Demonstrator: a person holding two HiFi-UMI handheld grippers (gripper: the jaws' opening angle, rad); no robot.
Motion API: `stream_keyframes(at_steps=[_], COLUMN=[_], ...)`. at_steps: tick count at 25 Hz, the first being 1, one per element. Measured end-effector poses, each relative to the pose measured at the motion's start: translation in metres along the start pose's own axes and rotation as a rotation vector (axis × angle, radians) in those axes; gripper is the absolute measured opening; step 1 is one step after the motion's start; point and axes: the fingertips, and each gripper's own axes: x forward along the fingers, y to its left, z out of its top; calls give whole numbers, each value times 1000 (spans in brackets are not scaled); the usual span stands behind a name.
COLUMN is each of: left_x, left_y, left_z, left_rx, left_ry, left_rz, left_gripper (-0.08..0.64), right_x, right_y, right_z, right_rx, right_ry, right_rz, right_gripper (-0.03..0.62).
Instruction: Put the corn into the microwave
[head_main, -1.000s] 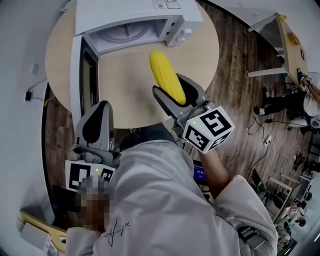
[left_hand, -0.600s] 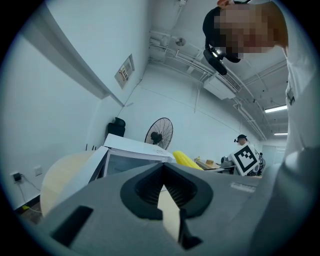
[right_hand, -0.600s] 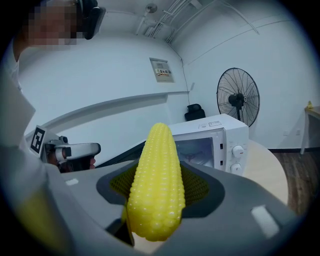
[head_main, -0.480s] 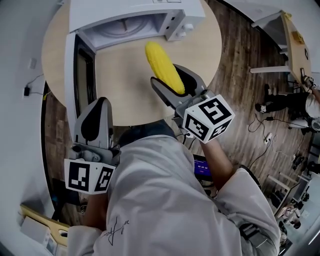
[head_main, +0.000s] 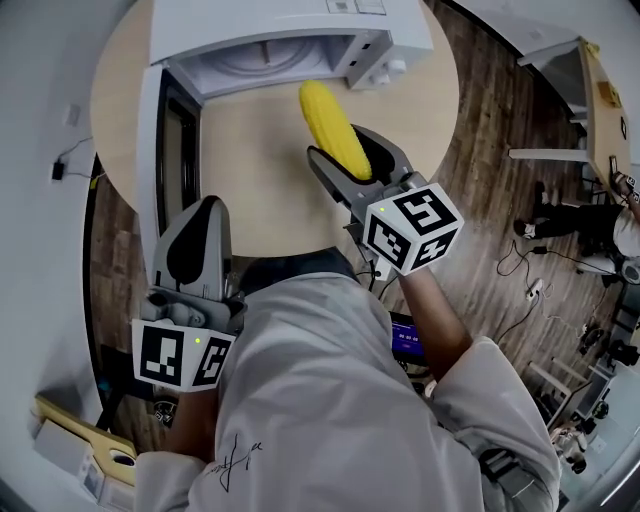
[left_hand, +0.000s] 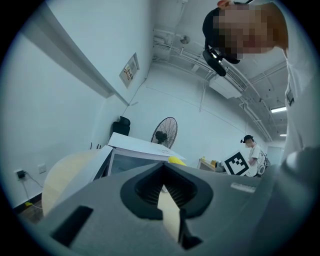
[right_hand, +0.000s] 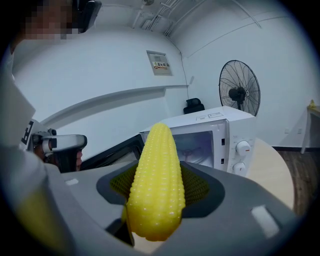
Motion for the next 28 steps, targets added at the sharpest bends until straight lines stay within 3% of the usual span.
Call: stream_keyframes(at_steps=[12,28], left_x=[6,22], left_y=[20,23], left_z=[0,3], left_rx=[-20,20], left_ry=[12,25], left_rz=[60,106], left_gripper=[-9,-9], right_x=[39,84], right_y=[-18,-46], right_z=[-11,-13], right_rx=[-5,-19], right_ry=[54,94], right_rz=[11,14], right_gripper=[265,265])
